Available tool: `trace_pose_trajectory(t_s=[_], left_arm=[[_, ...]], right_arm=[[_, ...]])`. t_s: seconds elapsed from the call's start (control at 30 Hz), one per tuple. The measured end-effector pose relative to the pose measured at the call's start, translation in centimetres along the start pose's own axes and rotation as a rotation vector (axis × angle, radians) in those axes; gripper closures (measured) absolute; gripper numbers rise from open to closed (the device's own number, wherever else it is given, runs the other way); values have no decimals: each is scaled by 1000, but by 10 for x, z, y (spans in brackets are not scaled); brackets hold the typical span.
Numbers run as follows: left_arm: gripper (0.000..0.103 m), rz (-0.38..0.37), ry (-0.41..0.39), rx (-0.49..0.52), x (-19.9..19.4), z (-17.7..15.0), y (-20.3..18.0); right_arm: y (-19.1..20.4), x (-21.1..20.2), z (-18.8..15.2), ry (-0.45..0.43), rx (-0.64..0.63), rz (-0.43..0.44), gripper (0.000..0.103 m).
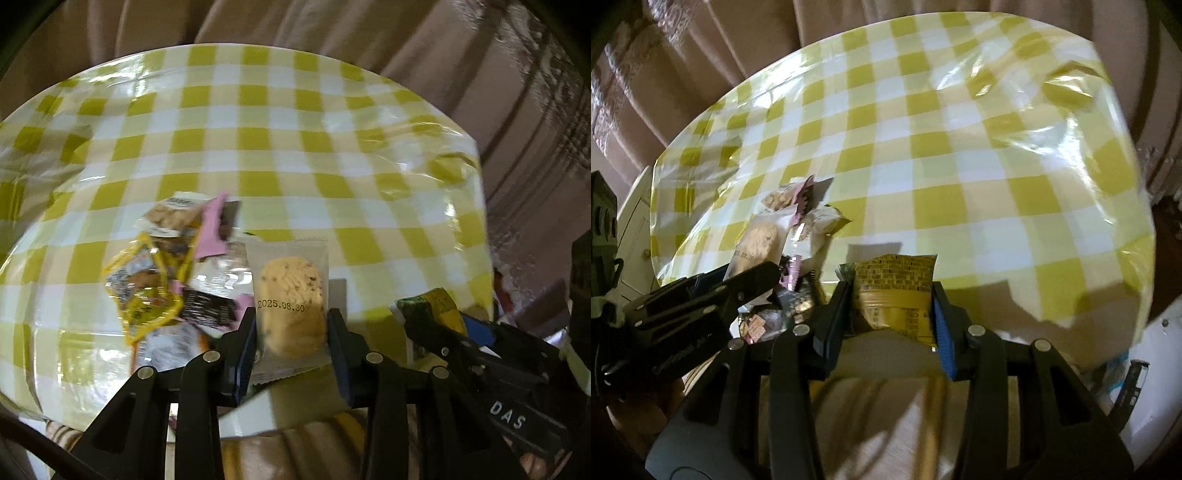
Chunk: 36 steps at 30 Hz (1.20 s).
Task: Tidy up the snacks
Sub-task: 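Carry both packets over the white box and open both tools to drop them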
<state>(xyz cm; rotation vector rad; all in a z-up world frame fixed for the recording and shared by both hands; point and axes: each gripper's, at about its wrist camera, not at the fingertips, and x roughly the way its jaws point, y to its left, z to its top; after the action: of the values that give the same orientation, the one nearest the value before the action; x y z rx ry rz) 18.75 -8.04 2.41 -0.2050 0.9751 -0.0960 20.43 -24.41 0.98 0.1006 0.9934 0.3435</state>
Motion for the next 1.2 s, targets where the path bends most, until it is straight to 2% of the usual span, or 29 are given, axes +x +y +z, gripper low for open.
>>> trace_pose_trajectory(t_s=[0.37, 0.77, 1.07, 1.2], left_arm=[[65, -109, 27, 133, 2, -7, -79], [65, -256, 116, 344, 16, -27, -179], [65, -350, 205, 464, 27, -47, -238], [65, -363, 226, 487, 29, -54, -248]], right_arm=[[-86, -49, -15, -45, 110, -110, 57], [-189, -88, -54, -46, 270, -257, 57], [-231, -96, -82, -11, 339, -315, 56], [-238, -98, -93, 4, 355, -324, 56]])
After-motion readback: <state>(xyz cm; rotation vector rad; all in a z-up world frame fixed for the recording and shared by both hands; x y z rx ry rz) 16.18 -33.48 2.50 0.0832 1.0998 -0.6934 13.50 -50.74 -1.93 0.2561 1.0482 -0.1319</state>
